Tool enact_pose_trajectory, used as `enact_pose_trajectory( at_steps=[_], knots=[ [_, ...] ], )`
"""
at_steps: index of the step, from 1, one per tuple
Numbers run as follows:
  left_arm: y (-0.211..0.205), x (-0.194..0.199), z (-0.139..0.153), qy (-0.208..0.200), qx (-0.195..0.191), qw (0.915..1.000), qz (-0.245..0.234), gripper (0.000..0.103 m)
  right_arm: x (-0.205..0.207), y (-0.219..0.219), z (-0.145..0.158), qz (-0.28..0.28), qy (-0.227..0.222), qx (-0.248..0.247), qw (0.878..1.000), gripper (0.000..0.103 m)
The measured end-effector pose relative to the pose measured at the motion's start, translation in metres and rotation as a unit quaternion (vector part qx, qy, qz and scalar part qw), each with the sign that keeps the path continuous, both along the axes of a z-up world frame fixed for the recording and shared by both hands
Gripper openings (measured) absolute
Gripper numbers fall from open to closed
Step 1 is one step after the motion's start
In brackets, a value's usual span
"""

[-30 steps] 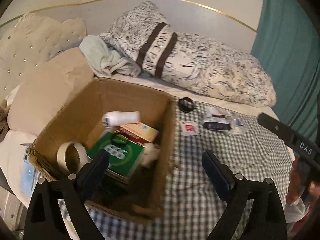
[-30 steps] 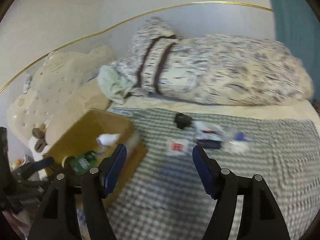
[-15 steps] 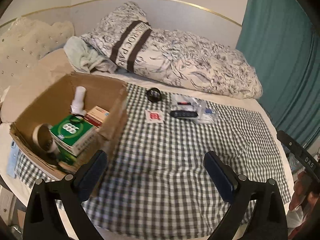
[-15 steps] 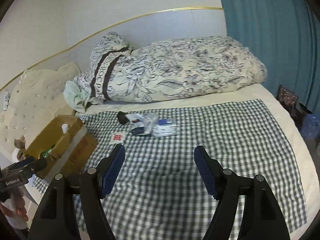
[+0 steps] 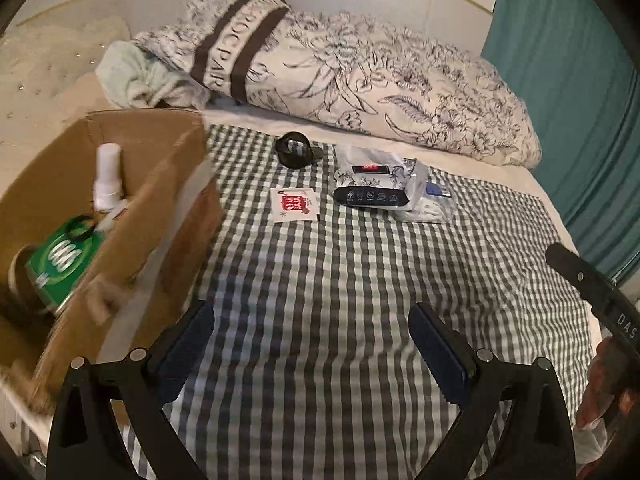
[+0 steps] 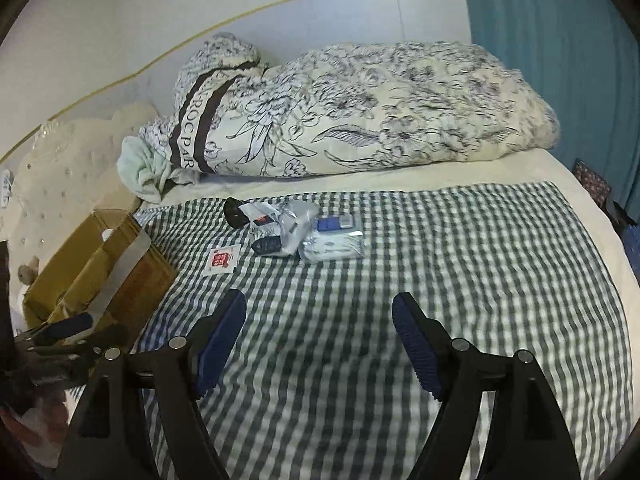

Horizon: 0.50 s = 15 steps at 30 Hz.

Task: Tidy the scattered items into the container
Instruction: 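Withdraw both tools from the box toward the remaining items, then grasp the plastic bag with dark packet using the right tool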

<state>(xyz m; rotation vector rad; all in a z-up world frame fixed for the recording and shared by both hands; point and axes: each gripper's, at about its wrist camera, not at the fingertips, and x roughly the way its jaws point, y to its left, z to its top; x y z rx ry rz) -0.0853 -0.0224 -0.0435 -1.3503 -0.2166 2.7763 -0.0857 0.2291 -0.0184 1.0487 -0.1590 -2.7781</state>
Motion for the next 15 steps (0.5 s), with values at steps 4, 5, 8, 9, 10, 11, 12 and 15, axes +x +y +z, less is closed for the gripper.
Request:
enact_pose_trajectory(
  at_steps=[4,5,8,9,10,11,12,15],
  knots=[
    [0.007,-0.037,-0.016,0.006,-0.006,0.9997,-0.024,0.100,-0.042,-0.022,-0.006,0.015,0.003,0.026,1.000,0.076],
    [0.009,-0.045,-0.020,0.009,-0.009,0.9995,-0.029,0.100,-0.052,-0.027,-0.008,0.019,0.001,0.029,0.999,0.076],
    [0.010,-0.070,-0.034,0.009,-0.014,0.9992,-0.038,0.100,-0.081,-0.040,-0.017,0.029,-0.013,0.038,0.999,0.076],
    [0.009,-0.080,-0.039,0.004,-0.011,0.9992,-0.038,0.100,-0.091,-0.046,-0.020,0.033,-0.017,0.040,0.998,0.076],
    [0.007,-0.088,-0.044,-0.001,-0.007,0.9993,-0.038,0.100,-0.098,-0.050,-0.022,0.038,-0.020,0.042,0.998,0.076],
    [0.006,-0.095,-0.048,-0.005,-0.003,0.9993,-0.038,0.100,-0.106,-0.055,-0.025,0.043,-0.022,0.044,0.998,0.076],
    [0.004,-0.104,-0.054,-0.009,0.001,0.9993,-0.037,0.100,-0.115,-0.060,-0.029,0.049,-0.025,0.047,0.997,0.076],
    [0.001,-0.122,-0.066,-0.012,0.001,0.9996,-0.027,0.100,-0.139,-0.070,-0.041,0.050,-0.033,0.059,0.996,0.076]
  ],
)
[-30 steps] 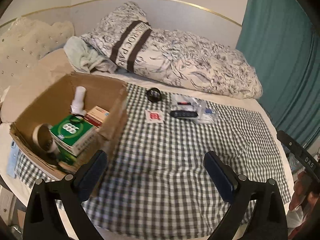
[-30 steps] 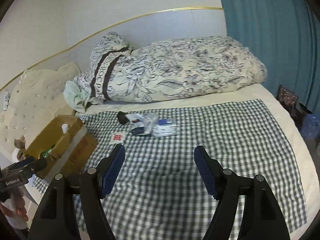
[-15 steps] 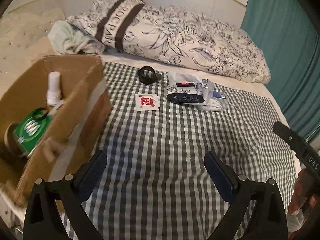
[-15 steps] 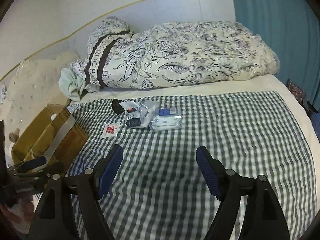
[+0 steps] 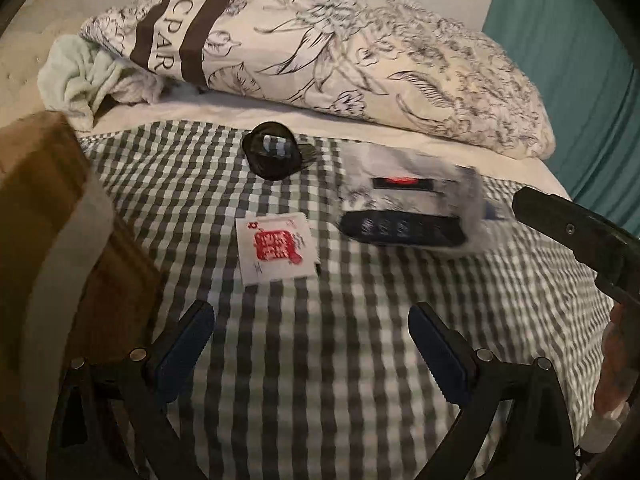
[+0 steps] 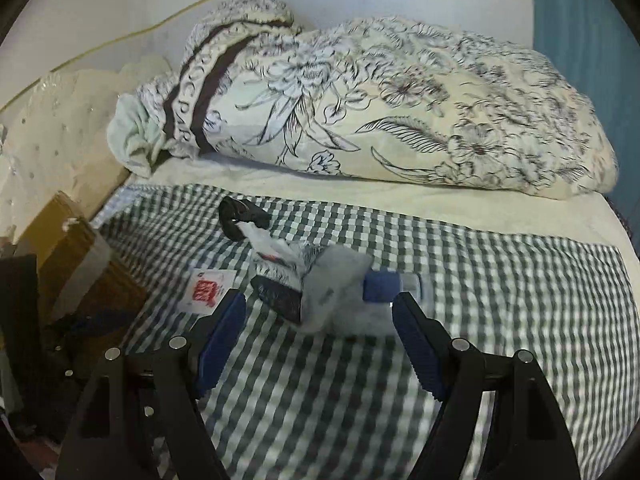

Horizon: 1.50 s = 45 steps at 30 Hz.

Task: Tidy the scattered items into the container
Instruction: 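Grasp the plastic bag with dark packet using the right tool, then carry the plastic bag into the cardboard box and open the right tool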

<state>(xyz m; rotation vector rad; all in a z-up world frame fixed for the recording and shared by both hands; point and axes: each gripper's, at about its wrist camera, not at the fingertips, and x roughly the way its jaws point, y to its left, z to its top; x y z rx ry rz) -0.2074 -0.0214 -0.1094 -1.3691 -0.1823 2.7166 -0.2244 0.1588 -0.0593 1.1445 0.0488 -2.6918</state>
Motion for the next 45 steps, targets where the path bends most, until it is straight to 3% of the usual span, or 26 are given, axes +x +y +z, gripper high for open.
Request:
enact_pose_trajectory(
  at_steps=[6,8,15,16,17,18,20,21,22,24,25,26,37,45],
  knots=[
    [-0.020,-0.031,-0.031,-0.027,0.030,0.9965,0.073,0.100,-0.032,-0.012,-0.023,-0.015,-0.016,0.011,1.000,0.076],
    [-0.022,-0.037,-0.039,-0.034,0.040,0.9959,0.073,0.100,-0.038,-0.016,-0.030,-0.014,-0.020,0.023,0.999,0.076],
    [-0.013,-0.056,-0.050,-0.024,0.020,0.9984,0.046,0.100,-0.055,-0.022,-0.048,-0.010,-0.020,0.040,0.999,0.076],
    [-0.013,-0.059,-0.050,-0.022,0.022,0.9985,0.044,0.100,-0.054,-0.024,-0.047,-0.009,-0.016,0.041,0.999,0.073],
    [-0.013,-0.060,-0.051,-0.021,0.023,0.9986,0.042,0.099,-0.053,-0.025,-0.048,-0.007,-0.014,0.041,0.999,0.054],
    [-0.012,-0.062,-0.051,-0.021,0.016,0.9988,0.041,0.097,-0.052,-0.026,-0.049,-0.006,-0.013,0.045,0.999,0.045],
    [-0.012,-0.062,-0.052,-0.016,-0.005,0.9989,0.045,0.064,-0.049,-0.030,-0.048,-0.005,-0.008,0.055,0.998,0.042],
    [-0.014,-0.060,-0.052,-0.012,-0.012,0.9988,0.047,0.058,-0.047,-0.030,-0.048,-0.001,-0.007,0.054,0.999,0.039],
    [-0.018,-0.058,-0.050,-0.008,-0.011,0.9987,0.049,0.038,-0.043,-0.031,-0.046,0.005,-0.005,0.050,0.999,0.038],
    [-0.026,-0.054,-0.048,-0.008,0.003,0.9986,0.052,0.035,-0.035,-0.033,-0.044,0.012,-0.003,0.045,0.999,0.035],
    [-0.029,-0.051,-0.048,-0.009,0.008,0.9985,0.053,0.027,-0.031,-0.034,-0.042,0.008,0.000,0.048,0.999,0.035],
    [-0.031,-0.048,-0.047,-0.009,0.007,0.9985,0.054,0.002,-0.026,-0.034,-0.040,0.003,0.004,0.051,0.999,0.033],
    [-0.010,0.003,-0.011,0.013,0.001,0.9998,0.017,0.002,0.037,0.016,0.005,-0.037,0.027,0.032,0.998,0.033],
    [-0.004,0.042,0.004,0.009,-0.001,0.9999,0.013,0.005,0.075,0.059,0.012,-0.070,0.012,0.003,0.997,0.033]
  ],
)
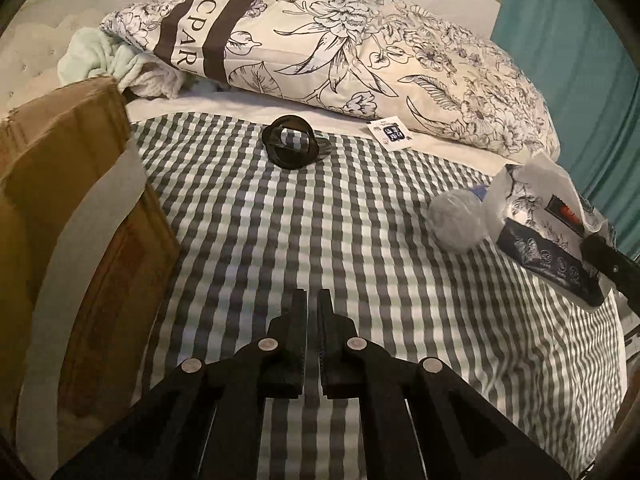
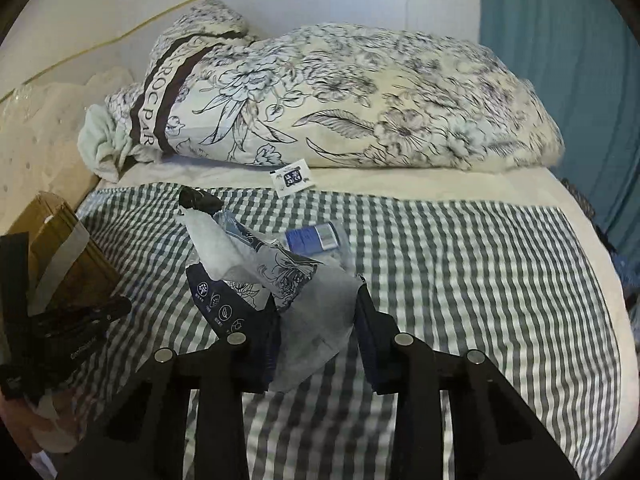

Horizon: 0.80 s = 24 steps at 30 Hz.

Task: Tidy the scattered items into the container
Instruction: 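Carry the plastic bag into the cardboard box and open the right tool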

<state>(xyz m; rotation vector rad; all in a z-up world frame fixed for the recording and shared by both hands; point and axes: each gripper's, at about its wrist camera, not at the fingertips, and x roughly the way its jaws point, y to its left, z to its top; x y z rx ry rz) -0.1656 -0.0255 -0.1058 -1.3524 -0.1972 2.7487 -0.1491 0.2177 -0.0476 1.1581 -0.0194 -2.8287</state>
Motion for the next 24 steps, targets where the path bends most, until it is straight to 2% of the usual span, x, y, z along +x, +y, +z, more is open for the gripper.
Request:
enact_pose_trajectory(
  at_steps=[1,4,6,7,8,10,15,20,24],
  knots=[
    [0.001,0.005,0.002,-0.002,0.001,1.0000,-0.002,0.006,0.004,0.003,0.002,-0.001,0.001,-0.004,1.000,0.033],
    [0.005,0.019,0.010,-0.003,0.004,1.0000,-0.005,0.024,0.019,0.006,0.014,0.004,0.011,-0.014,1.000,0.033],
    [0.007,0.032,0.020,0.011,0.003,0.9999,-0.008,0.021,0.028,0.003,0.024,0.010,0.022,-0.019,1.000,0.033],
    [0.009,0.039,0.026,0.017,0.002,0.9997,-0.017,0.010,0.033,-0.001,0.030,0.015,0.027,-0.019,0.999,0.033],
    [0.013,0.045,0.033,0.019,-0.005,0.9994,-0.027,0.008,0.036,-0.004,0.036,0.019,0.032,-0.019,0.999,0.033],
    [0.017,0.058,0.046,0.026,-0.022,0.9988,-0.034,0.008,0.044,-0.013,0.047,0.030,0.039,-0.023,0.999,0.033],
    [0.006,0.081,0.072,0.041,-0.029,0.9983,-0.028,0.009,0.066,-0.046,0.077,0.068,0.067,-0.043,0.995,0.033],
    [-0.013,0.101,0.065,0.031,-0.031,0.9989,-0.014,0.009,0.082,-0.101,0.112,0.124,0.097,-0.042,0.987,0.033],
    [-0.032,0.122,0.068,0.034,-0.014,0.9993,0.001,0.009,0.082,-0.153,0.119,0.176,0.101,-0.044,0.978,0.034]
  ],
)
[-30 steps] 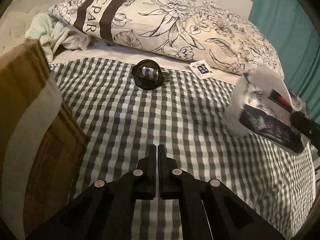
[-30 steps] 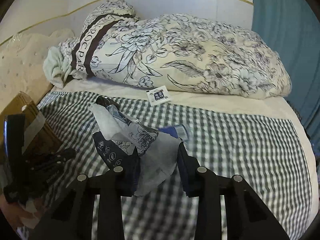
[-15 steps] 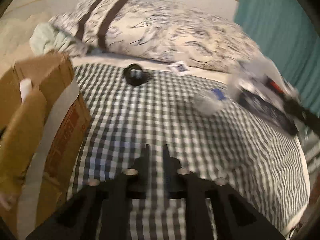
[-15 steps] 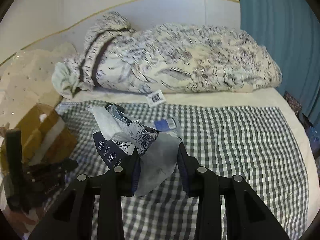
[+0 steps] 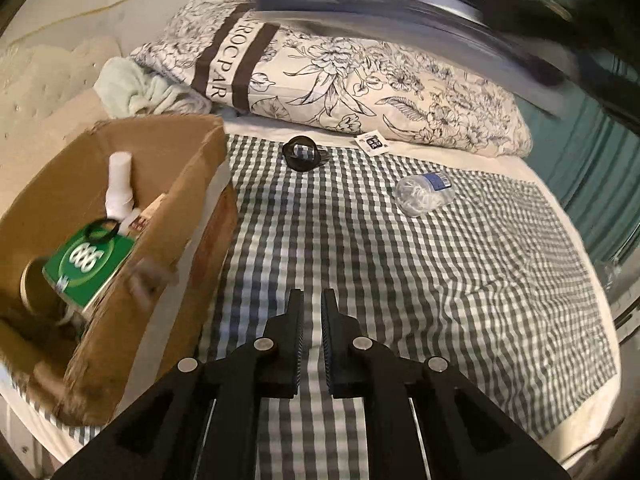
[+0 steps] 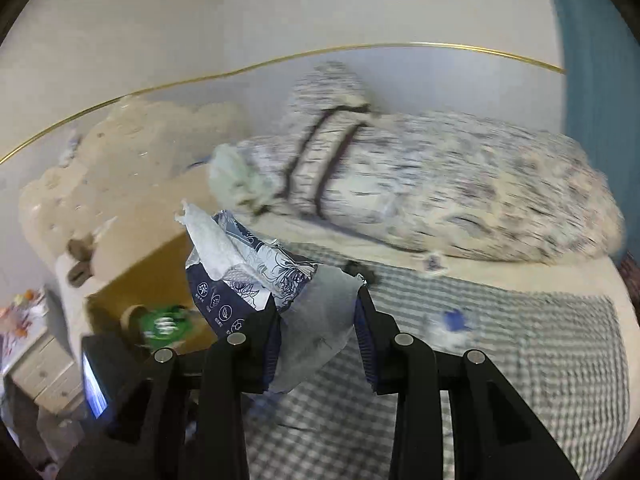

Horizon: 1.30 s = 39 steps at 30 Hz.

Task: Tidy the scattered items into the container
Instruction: 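Carry the plastic bag into the cardboard box and open the right tool, then move right tool to the clear water bottle and grasp it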

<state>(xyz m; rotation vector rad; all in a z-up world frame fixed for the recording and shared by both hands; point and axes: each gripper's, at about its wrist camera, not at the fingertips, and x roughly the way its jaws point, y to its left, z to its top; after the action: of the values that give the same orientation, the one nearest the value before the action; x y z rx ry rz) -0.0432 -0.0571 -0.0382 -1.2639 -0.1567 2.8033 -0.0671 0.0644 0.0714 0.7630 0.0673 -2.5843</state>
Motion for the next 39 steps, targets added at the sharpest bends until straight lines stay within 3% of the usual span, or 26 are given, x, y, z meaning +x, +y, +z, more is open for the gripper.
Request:
enact_pose_trajectory(
  at_steps=[4,13,16,17,18,19,20,22,27,31,36,39],
  knots=[
    [-0.022,0.021,0.016,0.003,0.018,0.9995,0.025,0.009,-0.013,-0.048,-0.010,0.039,-0.011,0.008,0.999,0.034],
    [-0.080,0.041,0.053,0.035,-0.024,0.9957,0.082,0.009,-0.042,-0.109,-0.035,0.093,-0.060,-0.011,0.994,0.034],
    [-0.100,0.033,0.050,0.027,-0.021,0.9932,0.111,0.010,-0.048,-0.127,-0.041,0.104,-0.060,-0.007,0.993,0.040],
    [-0.105,0.031,0.048,0.025,-0.014,0.9927,0.117,0.010,-0.049,-0.131,-0.042,0.102,-0.054,-0.006,0.993,0.047],
    [-0.109,0.031,0.046,0.023,-0.012,0.9925,0.119,0.014,-0.050,-0.134,-0.044,0.094,-0.049,-0.005,0.994,0.057],
    [-0.110,0.031,0.045,0.023,-0.013,0.9925,0.119,0.029,-0.051,-0.135,-0.045,0.085,-0.044,-0.008,0.995,0.062],
    [-0.109,0.031,0.044,0.025,-0.021,0.9920,0.122,0.059,-0.051,-0.134,-0.046,0.081,-0.043,-0.017,0.996,0.069],
    [-0.106,0.031,0.043,0.033,-0.035,0.9895,0.136,0.093,-0.052,-0.125,-0.045,0.077,-0.041,-0.037,0.995,0.074],
    [-0.088,0.024,0.046,0.039,-0.016,0.9911,0.127,0.094,-0.052,-0.073,-0.044,0.024,-0.023,-0.046,0.998,0.090],
    [-0.053,0.013,0.047,0.046,-0.007,0.9950,0.089,0.097,-0.058,-0.002,-0.057,-0.054,-0.020,-0.029,0.998,0.091],
    [-0.006,-0.012,0.040,0.048,-0.005,0.9980,0.040,0.097,-0.071,0.093,-0.081,-0.155,-0.046,-0.039,0.986,0.091],
    [0.015,-0.036,0.030,0.035,0.000,0.9992,0.019,0.098,-0.081,0.127,-0.095,-0.181,-0.062,-0.041,0.981,0.091]
  ],
)
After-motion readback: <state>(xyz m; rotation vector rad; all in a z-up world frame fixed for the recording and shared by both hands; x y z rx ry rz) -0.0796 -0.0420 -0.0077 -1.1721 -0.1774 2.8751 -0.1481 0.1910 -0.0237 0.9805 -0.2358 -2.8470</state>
